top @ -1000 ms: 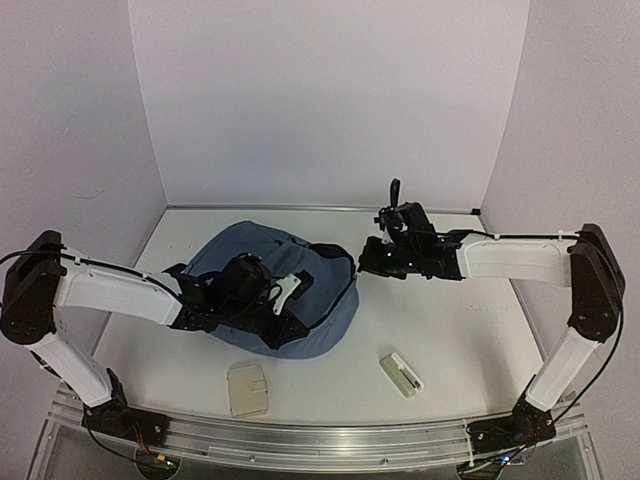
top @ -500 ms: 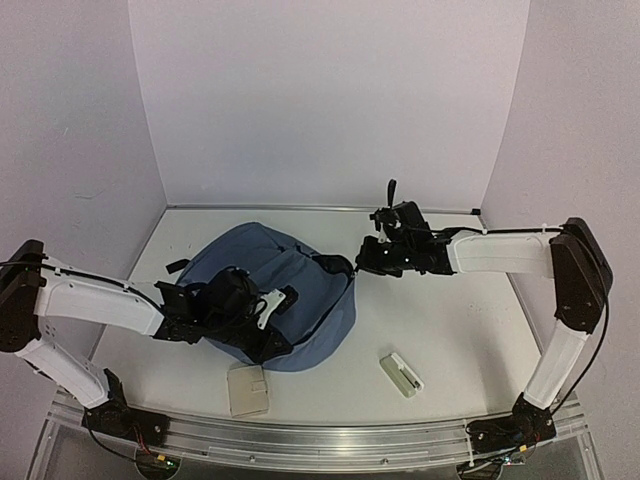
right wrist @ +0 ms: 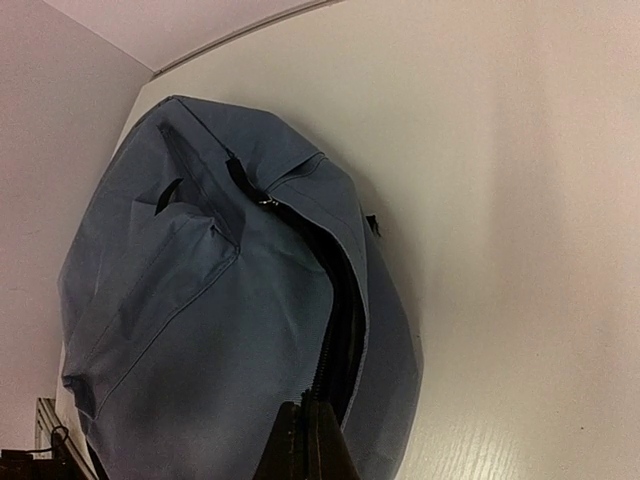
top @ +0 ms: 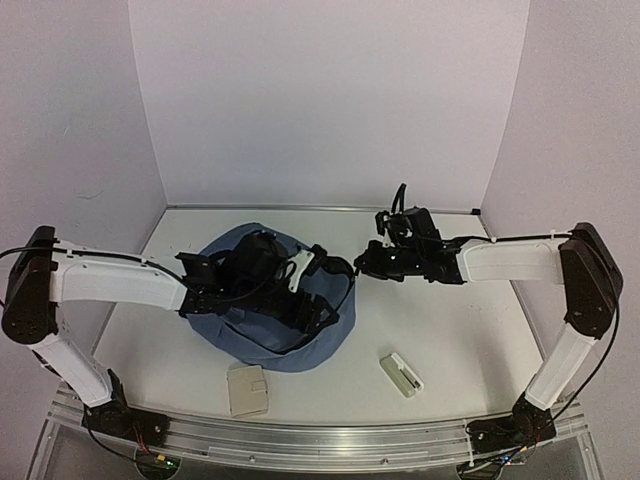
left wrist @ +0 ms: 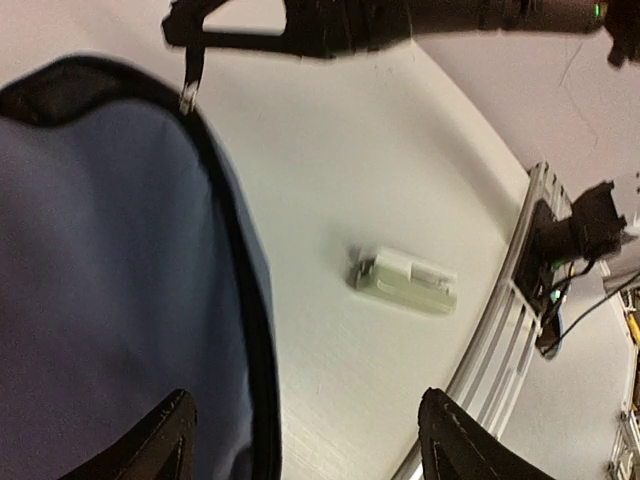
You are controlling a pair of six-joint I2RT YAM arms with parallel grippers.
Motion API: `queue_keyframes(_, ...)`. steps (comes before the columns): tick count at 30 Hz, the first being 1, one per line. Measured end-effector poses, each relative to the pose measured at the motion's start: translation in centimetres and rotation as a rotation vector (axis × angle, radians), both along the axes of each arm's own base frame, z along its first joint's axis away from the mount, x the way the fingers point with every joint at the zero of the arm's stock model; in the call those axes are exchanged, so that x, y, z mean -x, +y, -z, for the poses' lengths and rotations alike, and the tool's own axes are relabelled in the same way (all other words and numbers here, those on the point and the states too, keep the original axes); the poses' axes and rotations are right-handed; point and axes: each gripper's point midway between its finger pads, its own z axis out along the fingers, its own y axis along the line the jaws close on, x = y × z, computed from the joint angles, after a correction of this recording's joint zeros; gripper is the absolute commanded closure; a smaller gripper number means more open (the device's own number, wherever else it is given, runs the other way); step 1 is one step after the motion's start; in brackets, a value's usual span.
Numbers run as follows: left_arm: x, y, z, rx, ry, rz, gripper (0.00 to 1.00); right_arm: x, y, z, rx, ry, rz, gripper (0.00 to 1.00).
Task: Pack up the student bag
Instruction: Zip the student bag at the center of the board.
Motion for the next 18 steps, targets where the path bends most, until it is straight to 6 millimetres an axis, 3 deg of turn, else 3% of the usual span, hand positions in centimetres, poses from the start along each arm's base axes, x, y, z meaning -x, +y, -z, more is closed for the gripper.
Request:
queue_keyframes(4,-2.5,-3.3,-0.2,0.015,-0.03,-0.026,0.15,0.3,0.0,-0.1,-0.011,-0.003,-0.005,1.0)
queue_keyframes(8,-4.0,-5.3,1.9,-0.027,-0.035,-0.033,0.22,0.5,-0.1,-0.4,-0.021,-0.008,-0.01,1.0)
queue_keyframes(13,-5.1,-6.2,3.2,-0.075,-0.052,-0.04,0.48,0.6,-0.1,-0.5,-0.028,-0.012,-0.015,1.0)
queue_keyframes(18,-5.8,-6.4,2.9,-0.087,-0.086,-0.051,0.76,0.7,0.0,-0.6,-0.03,-0.012,-0.017,1.0)
